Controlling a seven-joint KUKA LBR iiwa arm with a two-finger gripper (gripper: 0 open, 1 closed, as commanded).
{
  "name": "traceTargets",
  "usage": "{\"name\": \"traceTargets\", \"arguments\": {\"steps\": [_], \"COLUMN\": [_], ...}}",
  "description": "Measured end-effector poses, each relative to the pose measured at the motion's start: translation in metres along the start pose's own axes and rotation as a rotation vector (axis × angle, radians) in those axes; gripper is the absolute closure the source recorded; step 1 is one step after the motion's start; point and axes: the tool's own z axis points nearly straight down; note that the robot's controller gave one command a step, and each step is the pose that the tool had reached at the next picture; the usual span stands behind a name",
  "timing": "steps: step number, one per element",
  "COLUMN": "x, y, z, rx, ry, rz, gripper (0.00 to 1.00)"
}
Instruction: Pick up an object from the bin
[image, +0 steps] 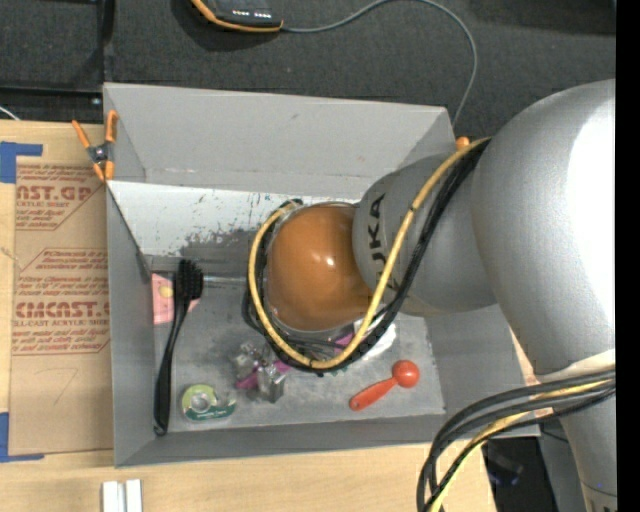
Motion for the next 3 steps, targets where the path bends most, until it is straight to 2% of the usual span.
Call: {"name": "traceTargets", "arguments": {"steps": [1,2,3], "x": [0.006,0.005,0.006], "y": [0.013,0.012,-0.002], "z": [-0.1,-0.132,-0.141], "rx": [-0.003,0.0,0.001], "ry": [0.0,-0.006,-0.012], "rz": [0.106,0.123,0.039], "gripper": [1.0,1.0,1.0]}}
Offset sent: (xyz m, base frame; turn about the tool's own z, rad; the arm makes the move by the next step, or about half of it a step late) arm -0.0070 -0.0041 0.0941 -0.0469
